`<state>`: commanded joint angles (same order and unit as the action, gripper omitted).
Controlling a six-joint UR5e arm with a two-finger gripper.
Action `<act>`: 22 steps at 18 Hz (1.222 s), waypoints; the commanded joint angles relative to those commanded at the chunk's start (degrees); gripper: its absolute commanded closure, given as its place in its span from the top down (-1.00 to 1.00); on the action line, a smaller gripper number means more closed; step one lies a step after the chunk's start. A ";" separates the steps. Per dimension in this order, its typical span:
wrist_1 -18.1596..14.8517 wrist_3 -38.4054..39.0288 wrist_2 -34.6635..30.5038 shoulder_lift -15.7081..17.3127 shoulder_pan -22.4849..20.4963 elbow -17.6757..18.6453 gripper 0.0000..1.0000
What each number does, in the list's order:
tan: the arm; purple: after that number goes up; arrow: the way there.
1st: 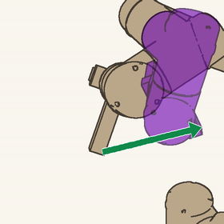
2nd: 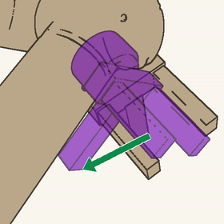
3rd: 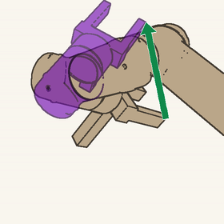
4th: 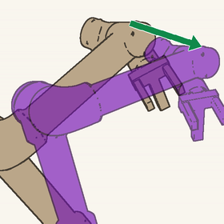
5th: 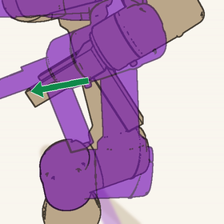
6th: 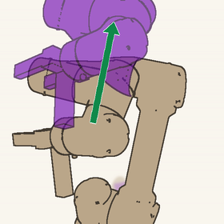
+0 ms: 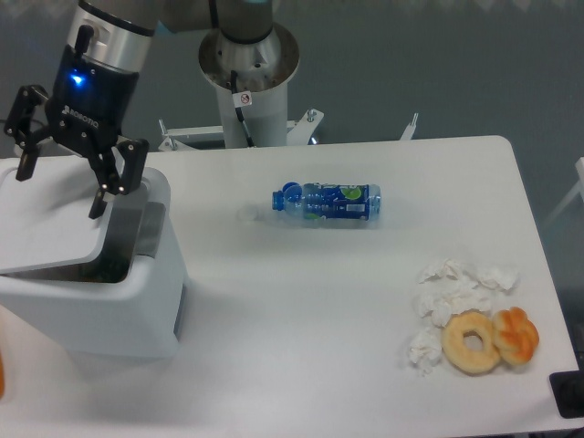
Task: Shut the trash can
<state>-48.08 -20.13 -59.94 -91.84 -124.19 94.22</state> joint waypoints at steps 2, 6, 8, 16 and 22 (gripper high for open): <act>0.00 0.00 0.00 -0.09 0.00 0.17 1.00; 0.00 -0.61 0.00 -0.53 0.09 0.52 1.00; -0.09 -2.72 0.00 -0.53 0.00 1.49 1.00; -0.18 -3.95 0.00 -0.62 -0.26 3.25 1.00; -0.18 -4.13 -0.09 -0.62 -0.26 3.96 1.00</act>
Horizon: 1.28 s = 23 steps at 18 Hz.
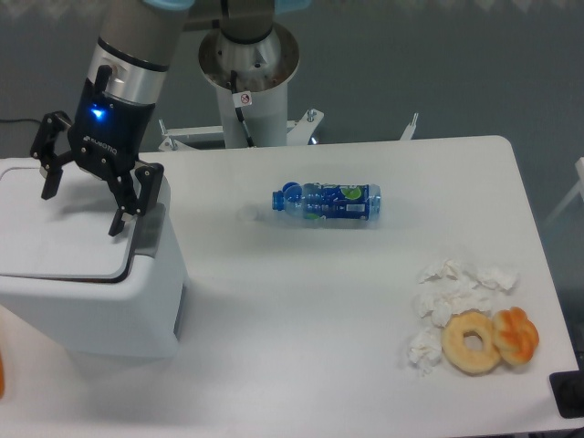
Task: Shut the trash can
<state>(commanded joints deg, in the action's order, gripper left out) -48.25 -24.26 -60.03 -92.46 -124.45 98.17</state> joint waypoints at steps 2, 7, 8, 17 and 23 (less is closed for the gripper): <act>0.00 -0.09 -0.09 0.00 0.00 0.17 1.00; -0.09 -0.53 -0.09 0.00 0.00 0.53 1.00; -0.09 -0.53 -0.09 0.00 0.00 0.61 1.00; 0.00 -1.40 -0.26 0.00 0.09 0.62 1.00; -0.09 -2.11 -0.26 -0.26 0.09 0.62 1.00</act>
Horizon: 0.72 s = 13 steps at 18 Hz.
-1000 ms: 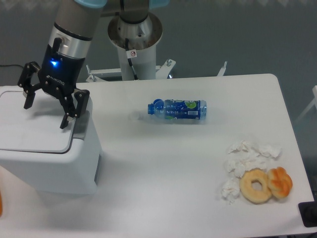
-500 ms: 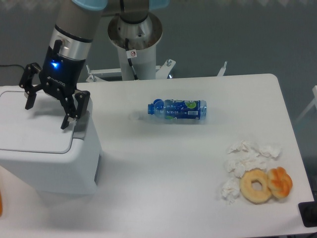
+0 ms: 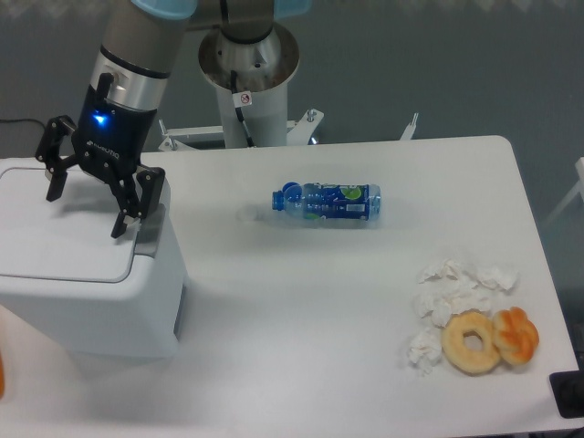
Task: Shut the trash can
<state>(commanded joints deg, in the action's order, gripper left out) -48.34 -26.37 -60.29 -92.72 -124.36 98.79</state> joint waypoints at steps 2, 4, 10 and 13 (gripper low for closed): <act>0.00 0.00 0.00 0.00 0.09 0.00 1.00; 0.00 0.00 0.00 -0.09 0.09 0.00 1.00; -0.09 0.44 0.00 0.00 0.09 0.35 1.00; -0.09 0.61 0.00 0.00 0.09 0.35 1.00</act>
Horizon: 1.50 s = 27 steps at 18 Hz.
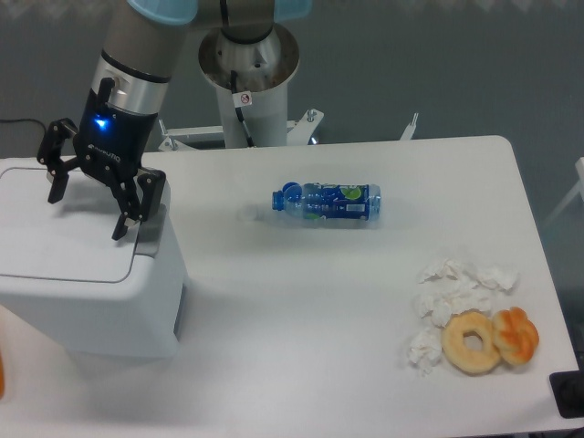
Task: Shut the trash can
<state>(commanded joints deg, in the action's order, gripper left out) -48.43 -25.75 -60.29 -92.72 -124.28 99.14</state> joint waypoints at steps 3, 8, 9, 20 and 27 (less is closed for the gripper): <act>0.00 0.09 0.44 0.00 -0.09 0.00 1.00; 0.09 0.18 0.88 0.09 -0.44 -0.26 1.00; 0.09 0.09 0.88 0.09 -0.53 -0.35 1.00; 0.26 -0.70 0.35 1.32 -5.53 -2.37 1.00; -0.09 -6.05 -1.05 2.11 -13.70 -3.87 1.00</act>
<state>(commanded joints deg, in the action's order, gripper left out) -48.51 -31.80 -61.35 -90.62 -137.98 95.27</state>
